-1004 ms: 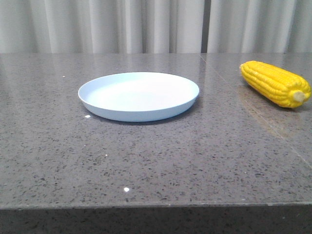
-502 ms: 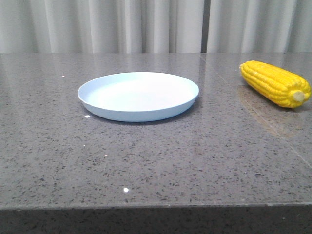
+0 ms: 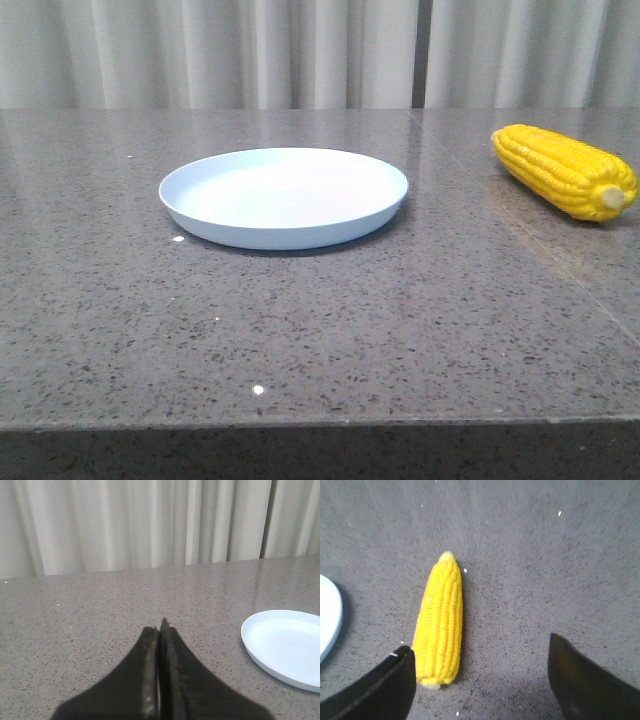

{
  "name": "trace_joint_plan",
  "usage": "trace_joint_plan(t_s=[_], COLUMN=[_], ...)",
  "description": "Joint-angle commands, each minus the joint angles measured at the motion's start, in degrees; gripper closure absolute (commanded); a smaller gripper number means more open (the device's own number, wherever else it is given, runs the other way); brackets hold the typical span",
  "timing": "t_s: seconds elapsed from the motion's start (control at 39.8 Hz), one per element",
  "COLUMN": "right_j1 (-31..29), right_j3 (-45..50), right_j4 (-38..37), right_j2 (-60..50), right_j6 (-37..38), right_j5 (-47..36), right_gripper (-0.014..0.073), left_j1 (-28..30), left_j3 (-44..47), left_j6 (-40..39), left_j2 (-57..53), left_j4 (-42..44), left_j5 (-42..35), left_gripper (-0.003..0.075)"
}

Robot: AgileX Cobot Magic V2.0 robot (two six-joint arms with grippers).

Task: Place corn on plate with both arms
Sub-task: 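Withdraw the left gripper away from the plate, then lower the right gripper onto the yellow corn cob and grasp it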

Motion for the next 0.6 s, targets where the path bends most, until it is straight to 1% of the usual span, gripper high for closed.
trace_joint_plan(t_s=[0.0, 0.08, 0.18, 0.25, 0.38, 0.58], right_j1=[0.3, 1.7, 4.2, 5.1, 5.5, 5.5], right_j3=[-4.9, -7.5, -10.8, -13.3, -17.6, -22.4], right_j4=[1.1, 1.4, 1.4, 1.9, 4.1, 4.3], right_j2=[6.5, 11.3, 16.8, 20.6, 26.9, 35.4], right_j6=[-0.6, -0.6, -0.6, -0.6, -0.6, -0.6], right_j5=[-2.8, -1.8, -0.8, -0.3, 3.1, 5.6], right_gripper=[0.0018, -0.0005, -0.0063, -0.0059, -0.0059, -0.0059], left_j1=[0.2, 0.2, 0.2, 0.2, 0.2, 0.2], left_j3=[-1.5, -1.5, -1.5, -1.5, -1.5, -1.5], left_j6=[-0.3, -0.3, -0.3, -0.3, -0.3, -0.3], left_j2=[0.5, 0.5, 0.5, 0.5, 0.5, 0.5], left_j4=[-0.4, -0.4, -0.4, -0.4, -0.4, -0.4], left_j5=[-4.3, -4.3, -4.3, -4.3, -4.3, -4.3], left_gripper=[0.0741, 0.0741, 0.0741, 0.0741, 0.0741, 0.0741])
